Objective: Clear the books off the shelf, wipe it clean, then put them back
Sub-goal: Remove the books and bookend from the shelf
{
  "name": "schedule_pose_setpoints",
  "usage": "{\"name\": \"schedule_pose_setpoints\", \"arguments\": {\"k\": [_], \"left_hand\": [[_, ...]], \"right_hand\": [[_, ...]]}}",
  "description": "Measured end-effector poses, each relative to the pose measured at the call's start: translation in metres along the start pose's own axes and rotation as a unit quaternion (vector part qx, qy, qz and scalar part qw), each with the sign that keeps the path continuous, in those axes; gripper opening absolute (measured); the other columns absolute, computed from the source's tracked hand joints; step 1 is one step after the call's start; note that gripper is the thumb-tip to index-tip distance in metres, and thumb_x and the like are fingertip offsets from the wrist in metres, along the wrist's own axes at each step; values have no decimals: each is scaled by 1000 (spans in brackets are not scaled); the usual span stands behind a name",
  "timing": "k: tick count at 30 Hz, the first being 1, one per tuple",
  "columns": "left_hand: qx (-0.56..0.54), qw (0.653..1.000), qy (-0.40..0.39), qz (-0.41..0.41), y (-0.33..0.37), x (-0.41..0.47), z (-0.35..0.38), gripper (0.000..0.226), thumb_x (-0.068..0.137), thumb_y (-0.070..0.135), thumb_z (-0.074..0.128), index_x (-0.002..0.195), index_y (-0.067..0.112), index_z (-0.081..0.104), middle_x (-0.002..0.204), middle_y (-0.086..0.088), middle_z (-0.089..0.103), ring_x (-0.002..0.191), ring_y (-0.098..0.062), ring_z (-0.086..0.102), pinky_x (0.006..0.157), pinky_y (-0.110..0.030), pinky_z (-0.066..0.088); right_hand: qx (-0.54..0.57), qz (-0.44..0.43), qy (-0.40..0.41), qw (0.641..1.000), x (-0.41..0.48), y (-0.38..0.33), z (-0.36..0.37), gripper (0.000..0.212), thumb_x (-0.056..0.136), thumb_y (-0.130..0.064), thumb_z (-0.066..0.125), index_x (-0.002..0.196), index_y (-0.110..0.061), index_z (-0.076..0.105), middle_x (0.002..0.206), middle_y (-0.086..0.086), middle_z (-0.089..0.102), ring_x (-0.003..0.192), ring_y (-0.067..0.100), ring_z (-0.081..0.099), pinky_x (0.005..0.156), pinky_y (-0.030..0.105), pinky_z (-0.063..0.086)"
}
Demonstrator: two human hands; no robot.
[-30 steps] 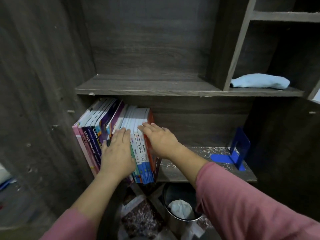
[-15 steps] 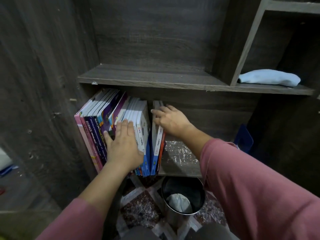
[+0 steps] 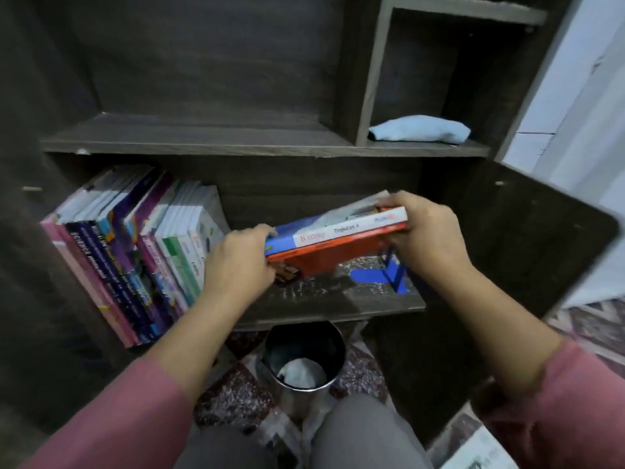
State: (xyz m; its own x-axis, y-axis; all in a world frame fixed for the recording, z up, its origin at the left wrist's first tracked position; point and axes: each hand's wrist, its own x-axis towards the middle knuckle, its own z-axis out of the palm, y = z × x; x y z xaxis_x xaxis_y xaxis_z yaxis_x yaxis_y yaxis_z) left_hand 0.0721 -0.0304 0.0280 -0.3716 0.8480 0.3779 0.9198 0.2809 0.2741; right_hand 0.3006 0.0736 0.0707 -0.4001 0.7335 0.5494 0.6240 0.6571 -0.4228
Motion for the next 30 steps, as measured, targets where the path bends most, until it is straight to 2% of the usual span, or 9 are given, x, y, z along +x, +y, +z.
{"name": "schedule_pose_setpoints", "arguments": {"k": [2, 4, 9, 12, 15, 19, 24, 27, 30], "left_hand": [[44, 997, -46, 50, 31, 6, -3, 37, 77, 36, 71, 112, 38, 62, 99, -1, 70, 95, -30, 64, 78, -35, 52], [88, 985, -81, 127, 60, 4, 0, 35, 78, 45, 69, 111, 37, 62, 102, 0, 70, 98, -29, 64, 81, -35, 52], [154, 924, -146, 319, 166, -30, 26, 32, 85, 36, 63, 116, 28, 60, 110, -2, 65, 106, -28, 61, 80, -34, 45], [151, 876, -186, 418, 222, -53, 50, 28, 86, 23, 59, 113, 28, 61, 107, -1, 64, 102, -27, 61, 77, -34, 43], [129, 830, -207, 502, 273, -79, 81, 22, 86, 19, 60, 106, 27, 61, 101, 1, 63, 95, -25, 62, 74, -33, 41], [97, 800, -252, 536, 320, -105, 134, 23, 85, 22, 61, 108, 26, 61, 103, 2, 62, 97, -23, 61, 73, -32, 40], [73, 769, -326, 545, 339, -128, 212, 27, 85, 21, 62, 111, 27, 59, 108, 2, 63, 102, -23, 60, 84, -36, 46], [73, 775, -348, 522, 337, -132, 251, 29, 88, 20, 60, 117, 26, 56, 116, 2, 60, 108, -22, 56, 88, -37, 44], [25, 810, -362, 461, 325, -139, 276, 44, 91, 20, 57, 134, 19, 48, 132, -2, 51, 116, -24, 51, 96, -39, 42]], "right_hand": [[8, 112, -29, 993, -34, 21, -27, 29, 67, -20, 83, 94, -26, 71, 88, -6, 73, 86, 16, 68, 78, 36, 54], [-41, 169, -54, 983, -67, 35, -47, 27, 65, -19, 82, 88, -29, 70, 83, -6, 73, 85, 17, 68, 74, 33, 53], [-226, 206, -211, 928, -153, 70, -85, 35, 77, -26, 64, 108, -41, 58, 98, -5, 70, 93, 23, 66, 73, 33, 52], [-163, 277, -272, 907, -191, 92, -99, 21, 78, -37, 63, 96, -38, 53, 92, -8, 66, 86, 17, 63, 68, 31, 50], [-125, 344, -280, 887, -227, 114, -106, 18, 80, -46, 59, 93, -35, 53, 81, -7, 62, 78, 17, 61, 64, 31, 48], [-152, 412, -257, 861, -282, 154, -104, 23, 83, -42, 55, 104, -31, 58, 86, -2, 65, 85, 25, 63, 68, 33, 49], [-151, 475, -244, 832, -337, 205, -76, 44, 84, -43, 56, 127, -51, 48, 101, -2, 69, 93, 26, 65, 72, 35, 51], [-211, 472, -247, 820, -356, 236, -60, 51, 86, -47, 57, 134, -51, 42, 105, -2, 69, 94, 26, 66, 69, 33, 47], [-284, 444, -222, 820, -365, 268, -39, 54, 88, -26, 59, 136, -44, 43, 103, -2, 69, 88, 26, 66, 61, 30, 41]]}}
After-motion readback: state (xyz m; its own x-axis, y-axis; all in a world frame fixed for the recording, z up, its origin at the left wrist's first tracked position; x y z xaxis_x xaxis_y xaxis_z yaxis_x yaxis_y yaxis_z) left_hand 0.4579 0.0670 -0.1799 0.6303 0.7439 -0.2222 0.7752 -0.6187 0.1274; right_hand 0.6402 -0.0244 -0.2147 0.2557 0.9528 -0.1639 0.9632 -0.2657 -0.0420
